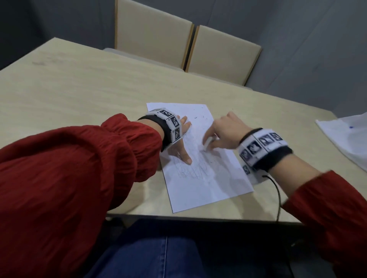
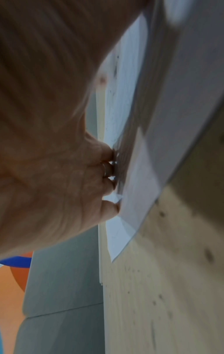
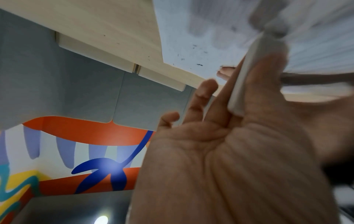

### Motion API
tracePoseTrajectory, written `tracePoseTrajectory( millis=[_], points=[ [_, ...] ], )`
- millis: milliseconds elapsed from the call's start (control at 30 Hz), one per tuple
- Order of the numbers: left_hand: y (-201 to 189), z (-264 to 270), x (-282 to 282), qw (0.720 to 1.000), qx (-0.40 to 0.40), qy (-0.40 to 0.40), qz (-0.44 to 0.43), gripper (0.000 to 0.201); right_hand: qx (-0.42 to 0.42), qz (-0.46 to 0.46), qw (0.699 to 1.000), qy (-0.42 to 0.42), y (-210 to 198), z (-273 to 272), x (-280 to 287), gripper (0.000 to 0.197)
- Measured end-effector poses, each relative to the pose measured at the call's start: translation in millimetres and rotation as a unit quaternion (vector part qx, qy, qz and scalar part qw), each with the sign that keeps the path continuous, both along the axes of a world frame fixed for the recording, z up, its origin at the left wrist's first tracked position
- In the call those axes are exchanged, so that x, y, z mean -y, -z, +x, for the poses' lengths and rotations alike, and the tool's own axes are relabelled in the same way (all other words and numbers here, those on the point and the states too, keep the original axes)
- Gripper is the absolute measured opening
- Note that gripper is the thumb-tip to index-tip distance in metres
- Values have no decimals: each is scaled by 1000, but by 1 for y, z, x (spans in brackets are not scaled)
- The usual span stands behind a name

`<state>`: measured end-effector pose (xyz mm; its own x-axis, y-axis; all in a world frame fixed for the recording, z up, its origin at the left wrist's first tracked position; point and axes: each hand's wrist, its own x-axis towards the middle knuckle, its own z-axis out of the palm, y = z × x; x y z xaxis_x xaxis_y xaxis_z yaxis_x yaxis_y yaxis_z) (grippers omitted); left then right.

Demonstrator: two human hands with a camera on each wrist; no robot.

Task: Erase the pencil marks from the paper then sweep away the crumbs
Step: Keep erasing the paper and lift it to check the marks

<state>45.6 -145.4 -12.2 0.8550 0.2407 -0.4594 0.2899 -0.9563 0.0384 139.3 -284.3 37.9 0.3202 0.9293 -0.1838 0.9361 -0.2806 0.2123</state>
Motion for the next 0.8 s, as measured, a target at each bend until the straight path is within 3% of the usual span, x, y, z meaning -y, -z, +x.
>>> tracePoseTrajectory(
  millis=[167, 400, 467, 600, 667, 800],
  points=[
    [3, -1, -2, 1000, 9, -3, -17, 132, -6, 56, 997, 49, 7, 7, -41, 16],
    [-2, 1, -1, 1000, -4, -4, -8, 134, -55, -16, 998, 28, 2, -10, 40, 16],
    [-2, 0, -1, 1000, -2, -3, -11, 134, -64, -20, 997, 28, -2, -10, 39, 15],
    [-1, 0, -2, 1000, 0, 0, -9, 135, -50, 82, 991, 90, 5, 4, 0, 15],
    [3, 1, -4, 1000, 3, 0, -14, 135, -66, 91, 987, 117, 10, 8, -10, 15],
    [7, 3, -7, 1000, 7, 0, -20, 138, -73, 71, 990, 99, 10, -4, 21, 16]
  ],
)
